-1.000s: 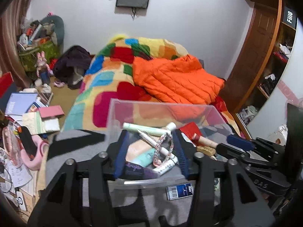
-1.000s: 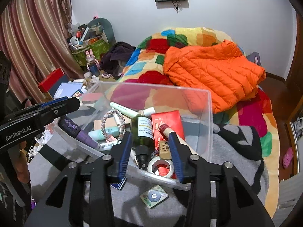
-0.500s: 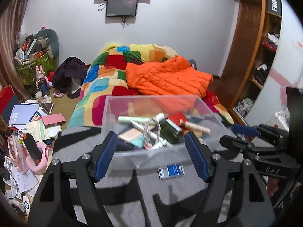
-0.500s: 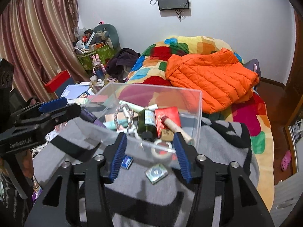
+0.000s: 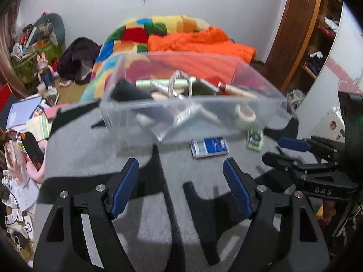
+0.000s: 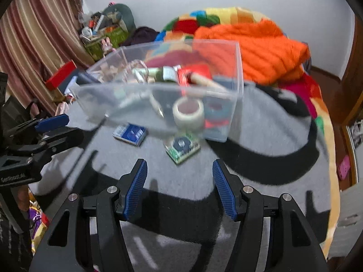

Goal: Organize objects
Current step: 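Grasp the green square coaster with the right tool while the left grasps the blue card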

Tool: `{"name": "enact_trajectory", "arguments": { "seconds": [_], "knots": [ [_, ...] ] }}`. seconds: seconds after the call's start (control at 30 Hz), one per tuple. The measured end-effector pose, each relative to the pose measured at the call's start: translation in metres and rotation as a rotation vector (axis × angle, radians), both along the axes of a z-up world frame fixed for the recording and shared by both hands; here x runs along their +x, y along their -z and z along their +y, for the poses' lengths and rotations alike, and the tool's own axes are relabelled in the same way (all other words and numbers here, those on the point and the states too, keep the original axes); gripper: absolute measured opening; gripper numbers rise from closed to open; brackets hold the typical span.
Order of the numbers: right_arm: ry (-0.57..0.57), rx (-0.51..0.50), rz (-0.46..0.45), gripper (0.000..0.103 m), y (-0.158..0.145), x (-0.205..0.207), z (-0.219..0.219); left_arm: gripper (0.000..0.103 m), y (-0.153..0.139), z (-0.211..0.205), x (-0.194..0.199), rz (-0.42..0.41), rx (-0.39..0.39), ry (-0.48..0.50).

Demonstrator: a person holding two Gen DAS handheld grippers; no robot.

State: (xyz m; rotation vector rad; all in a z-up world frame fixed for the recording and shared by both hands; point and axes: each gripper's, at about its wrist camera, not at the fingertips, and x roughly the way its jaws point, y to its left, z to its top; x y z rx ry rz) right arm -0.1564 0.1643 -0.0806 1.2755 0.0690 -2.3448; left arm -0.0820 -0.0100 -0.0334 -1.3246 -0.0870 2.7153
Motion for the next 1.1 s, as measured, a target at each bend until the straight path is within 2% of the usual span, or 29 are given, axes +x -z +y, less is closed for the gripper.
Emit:
{"name": "enact_trajectory", "arguments": {
  "seconds": [0.27, 0.4, 0.7, 0.9, 0.97, 1.0, 1.1],
  "knots": [
    [-0.023, 0.051, 0.006, 0.055, 0.009, -0.020, -0.015, 0.076, 0.010, 0.010, -0.009, -0.033, -0.014, 0.025],
    [-0.022, 0.059, 0.027, 0.038, 0.011, -0.020, -0.020, 0.076, 0.012, 0.020, -0.017, -0.041, -0.041, 0.047],
    [-0.010, 0.000, 0.037, 0.038, 0.004, -0.008, -0.002, 0.076, 0.022, 0.048, -0.043, -0.087, -0.078, 0.120],
    [0.020, -0.030, 0.037, 0.038, -0.002, -0.003, 0.012, 0.076, 0.037, 0.056, -0.057, -0.123, -0.100, 0.112],
    [0.024, -0.033, 0.043, 0.038, -0.004, -0.001, 0.015, 0.070, 0.038, 0.056, -0.056, -0.110, -0.098, 0.110],
    [0.023, -0.034, 0.046, 0.038, -0.005, 0.000, 0.015, 0.062, 0.038, 0.056, -0.055, -0.103, -0.098, 0.109],
    [0.018, -0.043, 0.051, 0.038, -0.008, 0.002, 0.015, 0.049, 0.036, 0.054, -0.052, -0.098, -0.081, 0.109]
  ]
}}
